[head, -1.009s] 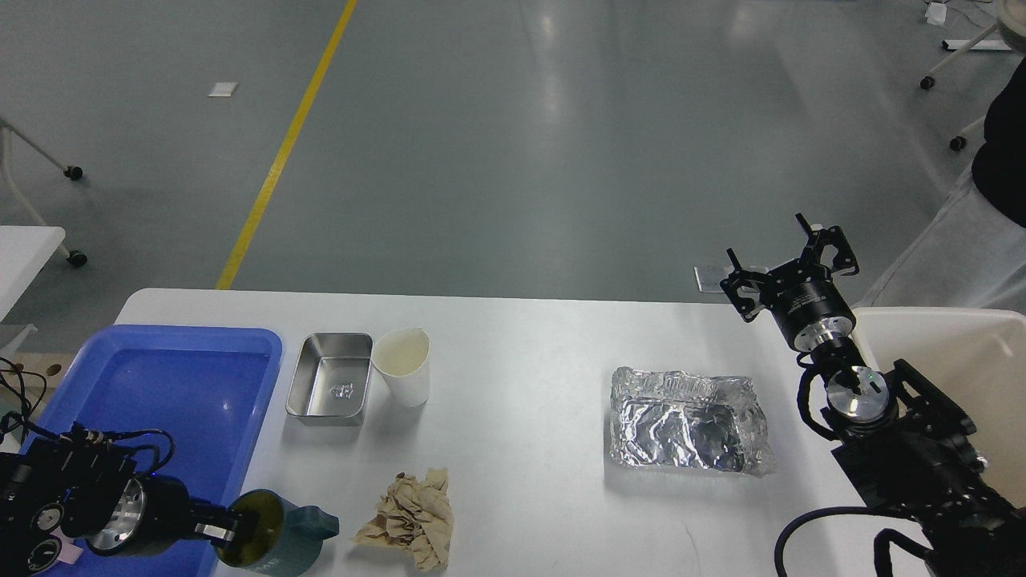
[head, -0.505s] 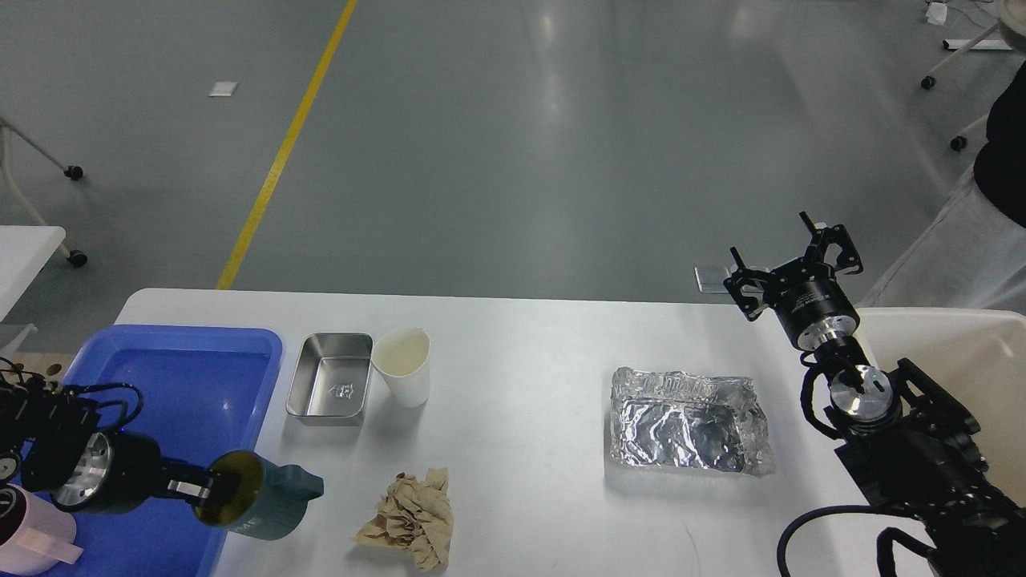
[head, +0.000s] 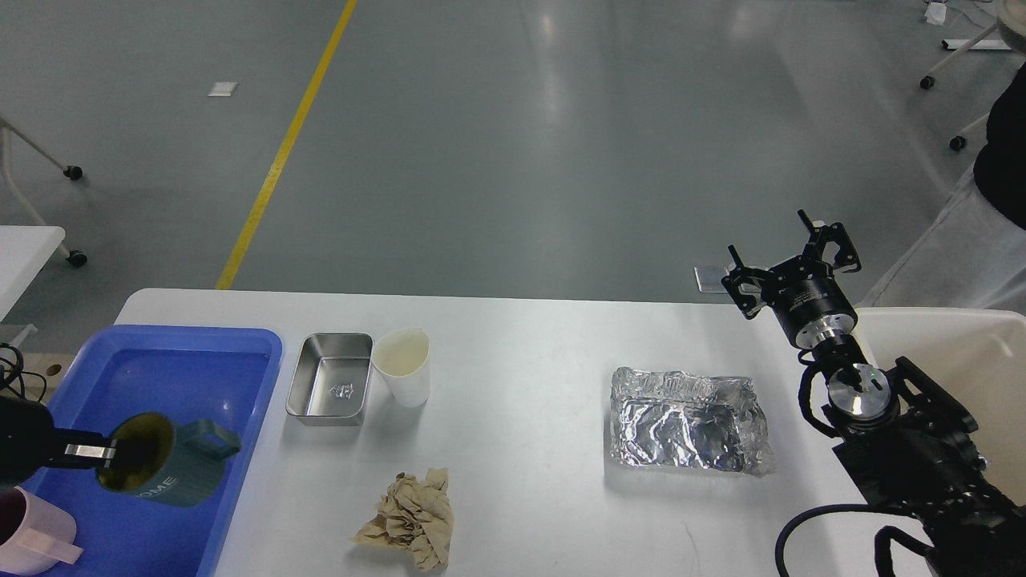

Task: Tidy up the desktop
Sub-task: 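Lift the teal mug with the left gripper and place it in the blue tray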

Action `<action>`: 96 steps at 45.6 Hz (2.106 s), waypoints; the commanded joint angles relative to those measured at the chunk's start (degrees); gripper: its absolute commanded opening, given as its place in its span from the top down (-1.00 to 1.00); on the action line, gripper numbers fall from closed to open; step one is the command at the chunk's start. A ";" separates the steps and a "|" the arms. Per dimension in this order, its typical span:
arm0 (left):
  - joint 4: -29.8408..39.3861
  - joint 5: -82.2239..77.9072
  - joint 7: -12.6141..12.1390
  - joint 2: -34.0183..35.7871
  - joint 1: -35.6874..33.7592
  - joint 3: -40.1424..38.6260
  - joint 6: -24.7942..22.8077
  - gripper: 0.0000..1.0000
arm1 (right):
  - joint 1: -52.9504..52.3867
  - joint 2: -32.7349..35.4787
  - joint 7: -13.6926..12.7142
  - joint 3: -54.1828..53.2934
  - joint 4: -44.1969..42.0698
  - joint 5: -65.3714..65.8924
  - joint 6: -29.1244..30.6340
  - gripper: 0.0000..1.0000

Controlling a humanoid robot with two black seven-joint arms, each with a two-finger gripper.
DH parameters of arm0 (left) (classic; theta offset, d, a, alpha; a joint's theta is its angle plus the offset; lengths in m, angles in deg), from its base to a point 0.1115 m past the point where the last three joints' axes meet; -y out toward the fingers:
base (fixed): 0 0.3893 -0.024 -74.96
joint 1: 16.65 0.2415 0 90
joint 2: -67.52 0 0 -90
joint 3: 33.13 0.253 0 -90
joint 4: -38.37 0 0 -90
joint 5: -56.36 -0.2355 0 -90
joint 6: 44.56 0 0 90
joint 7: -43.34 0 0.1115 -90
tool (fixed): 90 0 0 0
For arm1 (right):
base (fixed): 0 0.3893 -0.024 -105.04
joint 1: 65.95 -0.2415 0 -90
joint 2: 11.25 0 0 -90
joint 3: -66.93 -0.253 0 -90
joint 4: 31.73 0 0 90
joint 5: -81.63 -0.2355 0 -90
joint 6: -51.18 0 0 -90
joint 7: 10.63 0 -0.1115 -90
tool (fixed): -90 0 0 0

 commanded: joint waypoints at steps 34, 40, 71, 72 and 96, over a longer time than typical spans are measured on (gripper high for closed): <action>-7.82 5.29 -5.47 -3.90 14.15 0.61 10.09 0.98 | 0.59 0.24 -0.17 0.27 -0.01 0.00 0.18 -1.00; -9.92 5.29 -5.21 -5.75 15.47 0.61 11.32 0.97 | 0.85 0.59 -0.09 1.58 -0.01 0.00 0.18 -1.00; -12.13 5.29 -5.30 -7.51 15.47 0.26 11.32 0.61 | 0.85 0.86 -0.09 2.11 -0.10 0.00 0.00 -1.00; -12.13 5.29 -5.21 -7.51 15.47 0.26 11.32 0.61 | 0.85 0.86 -0.09 2.11 -0.10 0.00 0.00 -1.00; -10.02 6.08 -5.12 -3.56 15.30 -2.90 11.85 -0.50 | 0.42 0.77 -0.09 2.11 -0.01 0.00 0.00 -1.00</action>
